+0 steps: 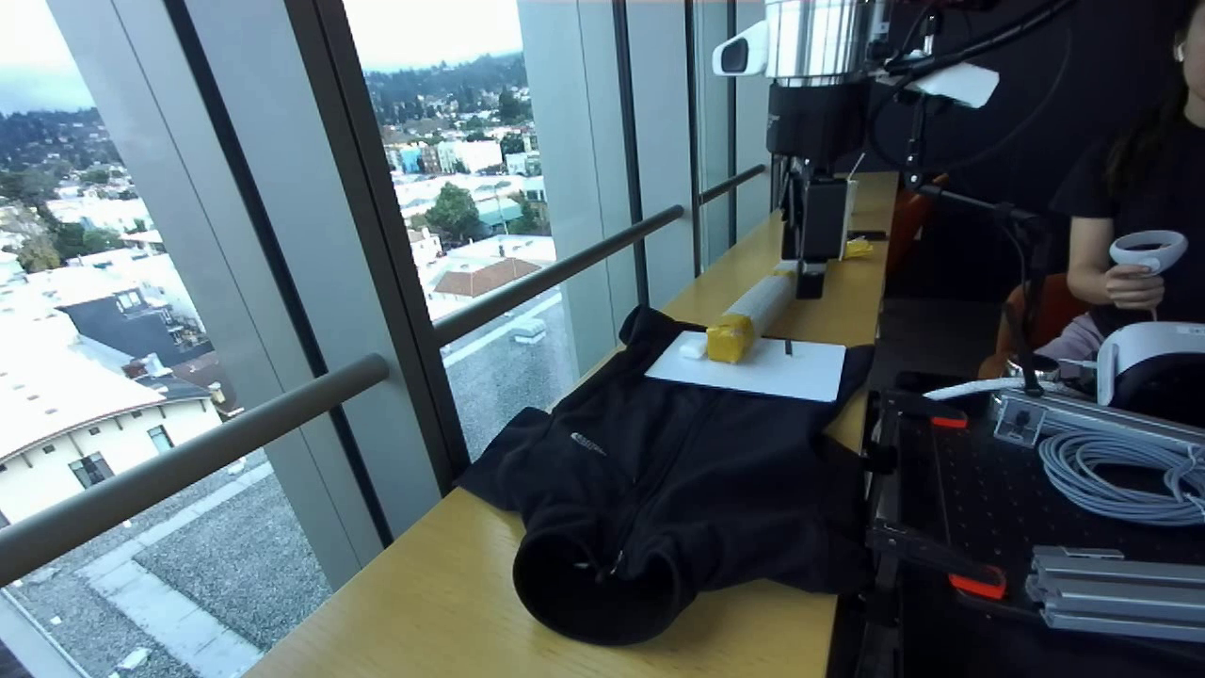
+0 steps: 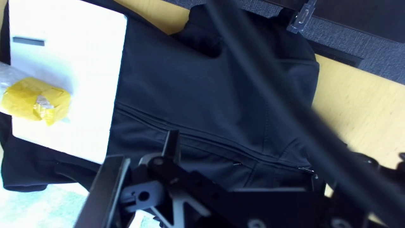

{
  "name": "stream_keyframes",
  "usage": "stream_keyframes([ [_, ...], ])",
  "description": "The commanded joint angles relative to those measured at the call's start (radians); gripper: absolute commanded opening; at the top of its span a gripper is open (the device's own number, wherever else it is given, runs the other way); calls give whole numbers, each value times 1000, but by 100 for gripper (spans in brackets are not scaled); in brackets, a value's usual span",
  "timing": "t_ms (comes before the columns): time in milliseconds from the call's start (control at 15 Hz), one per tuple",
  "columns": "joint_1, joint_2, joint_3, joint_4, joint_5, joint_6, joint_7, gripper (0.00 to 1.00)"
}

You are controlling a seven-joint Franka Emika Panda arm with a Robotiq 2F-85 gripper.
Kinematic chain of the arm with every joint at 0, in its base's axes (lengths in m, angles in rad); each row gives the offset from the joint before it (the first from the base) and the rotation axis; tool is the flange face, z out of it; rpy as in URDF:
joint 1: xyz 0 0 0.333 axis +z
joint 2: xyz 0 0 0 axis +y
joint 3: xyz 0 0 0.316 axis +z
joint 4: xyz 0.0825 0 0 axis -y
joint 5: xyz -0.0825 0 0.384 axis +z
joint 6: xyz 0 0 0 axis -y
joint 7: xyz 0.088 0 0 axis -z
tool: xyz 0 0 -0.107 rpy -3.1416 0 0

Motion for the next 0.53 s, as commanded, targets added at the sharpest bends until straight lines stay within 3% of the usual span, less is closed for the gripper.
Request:
stream_keyframes([
  [0, -24, -82, -23, -41, 55, -22, -87, 100],
  [333, -36, -135, -42, -73, 69, -34, -132, 100],
  [467, -44, -97, -26, -55, 40, -11, -98, 100],
])
